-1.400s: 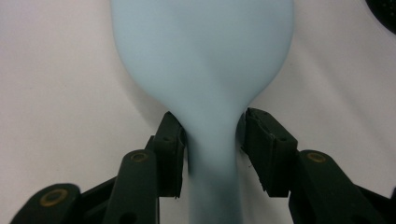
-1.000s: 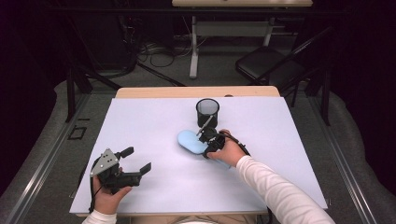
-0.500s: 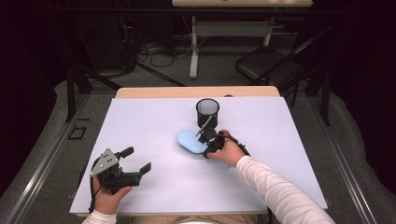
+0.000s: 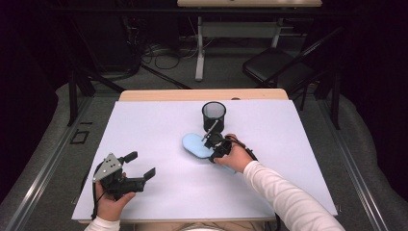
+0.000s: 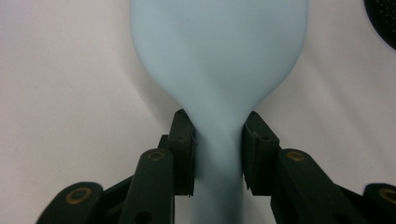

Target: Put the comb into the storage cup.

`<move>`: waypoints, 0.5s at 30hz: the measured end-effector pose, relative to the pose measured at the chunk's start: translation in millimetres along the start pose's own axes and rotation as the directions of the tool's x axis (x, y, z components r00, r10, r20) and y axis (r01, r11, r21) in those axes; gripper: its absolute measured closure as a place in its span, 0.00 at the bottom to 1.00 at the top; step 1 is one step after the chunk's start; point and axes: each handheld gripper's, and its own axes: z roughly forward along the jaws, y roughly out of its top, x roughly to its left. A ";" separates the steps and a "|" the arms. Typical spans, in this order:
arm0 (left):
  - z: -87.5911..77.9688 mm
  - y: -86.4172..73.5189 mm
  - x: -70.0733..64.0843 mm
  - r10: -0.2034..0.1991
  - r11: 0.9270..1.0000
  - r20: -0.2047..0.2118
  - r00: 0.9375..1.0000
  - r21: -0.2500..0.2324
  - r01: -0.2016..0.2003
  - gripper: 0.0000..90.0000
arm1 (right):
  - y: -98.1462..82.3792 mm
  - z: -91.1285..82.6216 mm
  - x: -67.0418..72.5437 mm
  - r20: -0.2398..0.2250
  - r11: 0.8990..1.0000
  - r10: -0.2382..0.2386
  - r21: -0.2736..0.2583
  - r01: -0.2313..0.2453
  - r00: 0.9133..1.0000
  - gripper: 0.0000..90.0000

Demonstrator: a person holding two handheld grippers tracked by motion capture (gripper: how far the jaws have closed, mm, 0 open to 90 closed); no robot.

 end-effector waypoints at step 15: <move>0.4 -0.2 0.0 0.001 1.000 -0.001 1.000 0.002 -0.001 0.08 | 0.2 -3.1 -0.1 -0.008 1.000 0.002 -0.021 -0.002 1.000 0.77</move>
